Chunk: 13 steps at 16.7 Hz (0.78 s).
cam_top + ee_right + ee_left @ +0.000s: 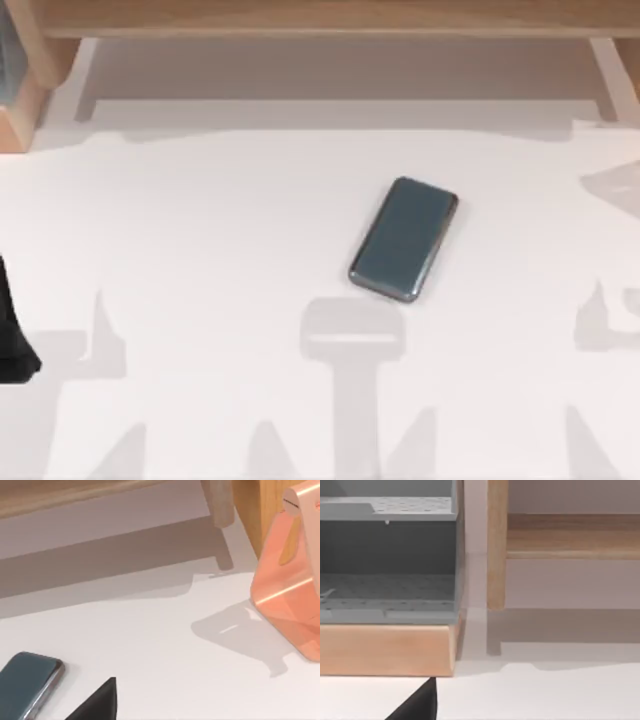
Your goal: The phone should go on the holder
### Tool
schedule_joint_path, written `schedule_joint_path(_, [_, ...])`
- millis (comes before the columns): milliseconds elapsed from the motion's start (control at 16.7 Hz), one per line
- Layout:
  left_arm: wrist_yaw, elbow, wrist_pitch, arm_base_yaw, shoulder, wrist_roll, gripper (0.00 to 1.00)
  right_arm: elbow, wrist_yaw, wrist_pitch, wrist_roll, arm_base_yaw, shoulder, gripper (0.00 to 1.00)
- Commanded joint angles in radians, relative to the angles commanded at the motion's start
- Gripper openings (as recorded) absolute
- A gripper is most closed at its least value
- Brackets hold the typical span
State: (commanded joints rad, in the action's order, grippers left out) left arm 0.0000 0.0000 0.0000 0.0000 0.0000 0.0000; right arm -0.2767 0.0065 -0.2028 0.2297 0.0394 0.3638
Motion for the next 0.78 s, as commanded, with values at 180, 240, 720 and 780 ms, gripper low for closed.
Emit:
schedule_joint_path(180, [0.0, 0.0, 0.0, 0.0, 0.0, 0.0, 1.0, -0.21, 0.007, -0.148, 0.149, 0.032, 0.301, 1.0])
schedule_joint_path(240, [0.0, 0.0, 0.0, 0.0, 0.0, 0.0, 1.0, -0.288, 0.01, -0.203, 0.201, 0.045, 0.413, 1.0])
schedule_joint_path(720, [0.0, 0.0, 0.0, 0.0, 0.0, 0.0, 1.0, -0.973, 0.037, -0.672, 0.553, 0.191, 1.348, 1.0])
schedule_joint_path(780, [0.0, 0.0, 0.0, 0.0, 0.0, 0.0, 1.0, -1.06, 0.039, -0.726, 0.585, 0.213, 1.442, 1.0])
